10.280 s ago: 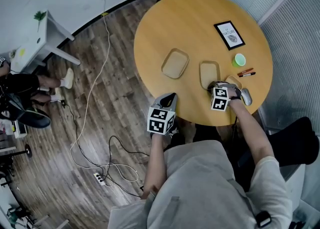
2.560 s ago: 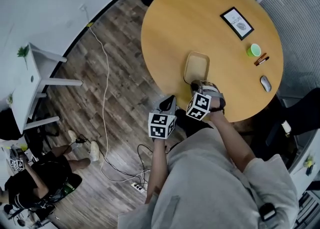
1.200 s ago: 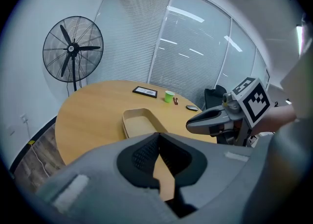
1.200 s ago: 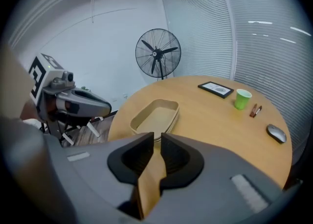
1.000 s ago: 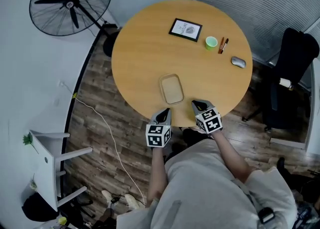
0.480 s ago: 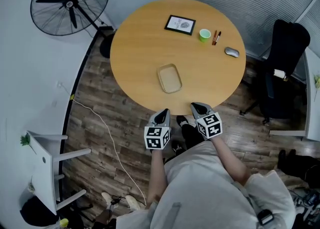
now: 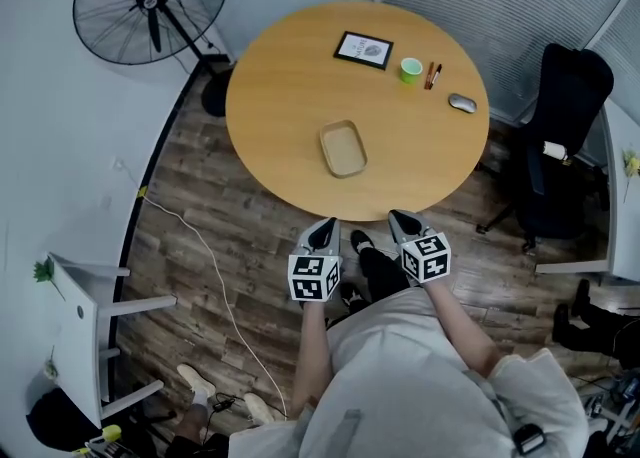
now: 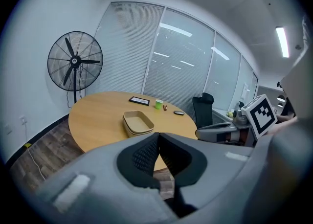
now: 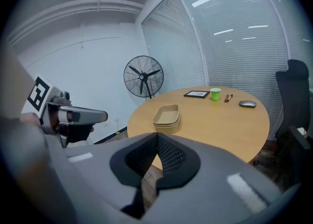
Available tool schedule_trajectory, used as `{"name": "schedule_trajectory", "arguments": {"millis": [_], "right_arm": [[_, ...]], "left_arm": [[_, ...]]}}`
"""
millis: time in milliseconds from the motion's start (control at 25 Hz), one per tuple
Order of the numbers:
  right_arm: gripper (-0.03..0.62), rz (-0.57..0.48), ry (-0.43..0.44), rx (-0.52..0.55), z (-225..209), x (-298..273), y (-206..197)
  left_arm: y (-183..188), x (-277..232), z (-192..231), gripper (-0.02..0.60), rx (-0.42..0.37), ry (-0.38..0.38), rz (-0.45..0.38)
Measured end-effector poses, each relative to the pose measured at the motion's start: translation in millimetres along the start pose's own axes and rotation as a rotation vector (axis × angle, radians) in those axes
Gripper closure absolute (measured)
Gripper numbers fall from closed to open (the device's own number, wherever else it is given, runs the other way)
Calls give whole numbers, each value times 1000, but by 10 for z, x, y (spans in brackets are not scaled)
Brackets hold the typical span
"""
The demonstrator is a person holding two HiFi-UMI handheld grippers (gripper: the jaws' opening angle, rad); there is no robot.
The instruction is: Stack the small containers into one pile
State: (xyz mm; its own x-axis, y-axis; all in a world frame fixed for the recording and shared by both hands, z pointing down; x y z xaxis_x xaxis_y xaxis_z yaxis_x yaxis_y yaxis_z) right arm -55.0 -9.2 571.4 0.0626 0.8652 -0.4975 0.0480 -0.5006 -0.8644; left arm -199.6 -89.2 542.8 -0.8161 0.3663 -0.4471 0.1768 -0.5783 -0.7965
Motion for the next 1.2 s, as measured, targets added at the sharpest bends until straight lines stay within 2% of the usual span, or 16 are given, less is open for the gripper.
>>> {"name": "schedule_trajectory", "arguments": {"millis": [400, 1200], "right_arm": [[597, -25, -7, 28, 71, 66, 75], [597, -19, -28, 23, 162, 116, 5]], "left_arm": [[100, 77, -23, 578, -19, -9, -26], [37, 215, 13, 578, -7, -16, -31]]}}
Point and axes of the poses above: the fingertips, and each gripper's own axes: x backward along the fingers, z to its left, y out of its top, the point moved 3 cm from there along x, backward along the fingers, and after that the axes turned 10 degrees about x, right-handed, at the moved point
